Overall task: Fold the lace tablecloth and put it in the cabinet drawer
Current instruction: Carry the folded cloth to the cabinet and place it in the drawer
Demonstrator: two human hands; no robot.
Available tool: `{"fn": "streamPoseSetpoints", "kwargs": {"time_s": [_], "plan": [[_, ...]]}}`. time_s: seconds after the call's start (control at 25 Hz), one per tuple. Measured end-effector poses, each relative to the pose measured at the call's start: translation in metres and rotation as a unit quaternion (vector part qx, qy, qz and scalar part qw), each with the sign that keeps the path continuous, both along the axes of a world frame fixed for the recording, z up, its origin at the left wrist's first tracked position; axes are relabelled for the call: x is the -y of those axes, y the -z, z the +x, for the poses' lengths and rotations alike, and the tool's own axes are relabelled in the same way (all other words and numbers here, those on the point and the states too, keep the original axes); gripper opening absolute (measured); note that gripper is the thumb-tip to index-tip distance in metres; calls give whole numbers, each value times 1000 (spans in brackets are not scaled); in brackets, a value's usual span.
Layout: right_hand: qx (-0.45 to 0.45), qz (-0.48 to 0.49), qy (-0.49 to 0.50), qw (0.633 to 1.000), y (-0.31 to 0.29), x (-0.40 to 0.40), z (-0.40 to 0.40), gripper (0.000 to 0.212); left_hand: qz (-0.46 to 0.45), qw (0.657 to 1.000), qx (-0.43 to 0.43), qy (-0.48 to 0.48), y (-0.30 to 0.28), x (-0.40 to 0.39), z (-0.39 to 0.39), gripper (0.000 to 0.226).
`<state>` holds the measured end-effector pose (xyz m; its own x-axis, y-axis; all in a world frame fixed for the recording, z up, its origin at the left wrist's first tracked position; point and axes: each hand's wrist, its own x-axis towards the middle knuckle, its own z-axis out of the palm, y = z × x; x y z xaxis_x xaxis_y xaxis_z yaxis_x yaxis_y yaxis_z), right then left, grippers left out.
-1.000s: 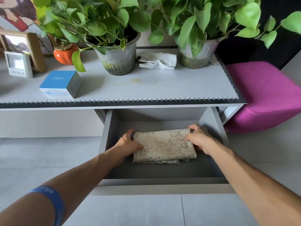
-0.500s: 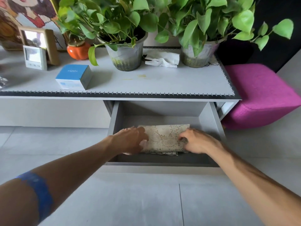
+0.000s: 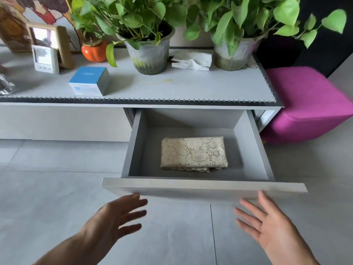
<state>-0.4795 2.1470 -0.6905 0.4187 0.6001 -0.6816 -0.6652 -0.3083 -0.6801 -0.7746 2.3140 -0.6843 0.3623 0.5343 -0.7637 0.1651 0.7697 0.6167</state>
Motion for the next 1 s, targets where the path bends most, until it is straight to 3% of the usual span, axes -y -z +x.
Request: {"fn": "streamPoseSetpoints", "kwargs": {"time_s": [0.12, 0.24, 0.4, 0.6, 0.8, 1.0], "plan": [[-152, 97, 122, 976, -2, -7, 4, 113, -27, 994, 88, -65, 3, -5, 2, 65], [-155, 120, 126, 972, -7, -27, 15, 127, 30, 993, 86, -72, 4, -13, 14, 65], [-86, 104, 99, 986, -9, -66, 31, 119, 77, 993, 63, -71, 6, -46, 37, 62], [-28, 97, 84, 991, -18, -118, 62, 113, 167, 985, -3, -29, 3, -108, 60, 39], [17, 112, 67, 991, -25, -157, 88, 119, 219, 976, -12, -12, 0, -155, 77, 63], [-4, 107, 69, 992, -34, -182, 106, 123, 239, 971, -20, -1, -6, -177, 87, 59]]}}
